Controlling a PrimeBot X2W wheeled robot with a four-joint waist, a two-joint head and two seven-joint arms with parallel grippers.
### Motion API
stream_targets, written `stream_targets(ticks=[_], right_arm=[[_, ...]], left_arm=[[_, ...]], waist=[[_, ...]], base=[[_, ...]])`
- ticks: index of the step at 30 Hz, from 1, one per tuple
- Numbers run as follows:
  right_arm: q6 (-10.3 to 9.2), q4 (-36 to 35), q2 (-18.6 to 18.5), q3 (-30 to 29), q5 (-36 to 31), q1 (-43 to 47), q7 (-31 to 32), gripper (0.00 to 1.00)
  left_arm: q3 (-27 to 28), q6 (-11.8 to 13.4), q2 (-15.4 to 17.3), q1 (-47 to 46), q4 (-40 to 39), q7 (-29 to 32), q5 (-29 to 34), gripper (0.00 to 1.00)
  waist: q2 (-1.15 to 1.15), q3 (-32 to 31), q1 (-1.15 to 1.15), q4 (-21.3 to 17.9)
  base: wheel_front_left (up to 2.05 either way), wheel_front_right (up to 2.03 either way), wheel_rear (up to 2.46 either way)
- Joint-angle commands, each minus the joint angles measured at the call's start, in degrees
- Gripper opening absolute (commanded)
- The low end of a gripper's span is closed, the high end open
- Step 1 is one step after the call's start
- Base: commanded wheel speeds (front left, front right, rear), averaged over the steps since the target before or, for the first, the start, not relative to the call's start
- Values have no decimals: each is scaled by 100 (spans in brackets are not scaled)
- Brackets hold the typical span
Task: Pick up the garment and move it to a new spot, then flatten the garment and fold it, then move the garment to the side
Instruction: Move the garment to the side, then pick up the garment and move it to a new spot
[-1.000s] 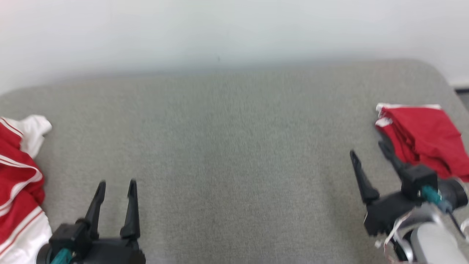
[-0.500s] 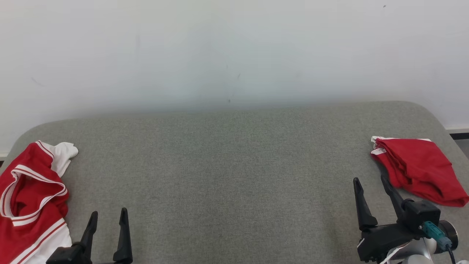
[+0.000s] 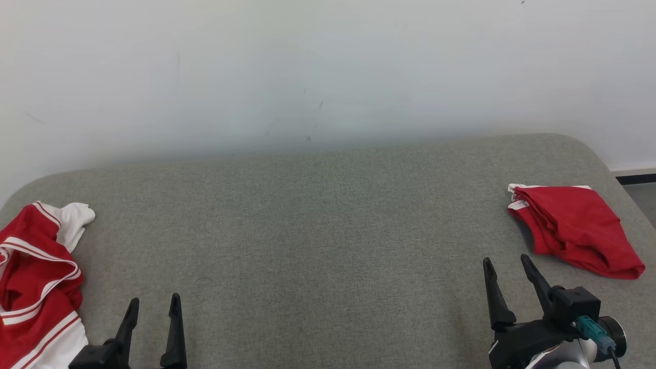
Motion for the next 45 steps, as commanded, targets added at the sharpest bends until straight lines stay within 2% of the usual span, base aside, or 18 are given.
stream_targets(ticks=[1, 12, 18, 24, 36, 45], right_arm=[[-16, 18, 28, 6, -48, -38, -47, 100], [-16, 142, -3, 81, -121, -86, -86, 100], [-16, 162, 24, 76, -127, -11, -94, 100], [-16, 200, 73, 126, -56, 114, -101, 100], [-16, 321, 168, 312, 80, 161, -152, 100], [-16, 426, 243, 433, 146, 186, -200, 100]], left_arm=[[4, -8, -2, -37, 14, -5, 5, 100], [-51, 32, -3, -22, 6, -5, 63, 100], [-77, 71, -1, -13, -9, -5, -7, 100], [-21, 82, 2, 76, 4, -4, 48, 100], [186, 39, 88, 188, 6, -5, 135, 100], [256, 13, 145, 207, 3, -5, 201, 100]], waist=[[0, 11, 0, -13], [0, -23, 0, 10], [0, -42, 0, 183], [0, -74, 0, 645], [0, -131, 0, 1842], [0, -149, 0, 2512]], base=[[0, 0, 0], [0, 0, 0], [0, 0, 0], [0, 0, 0], [0, 0, 0], [0, 0, 0]])
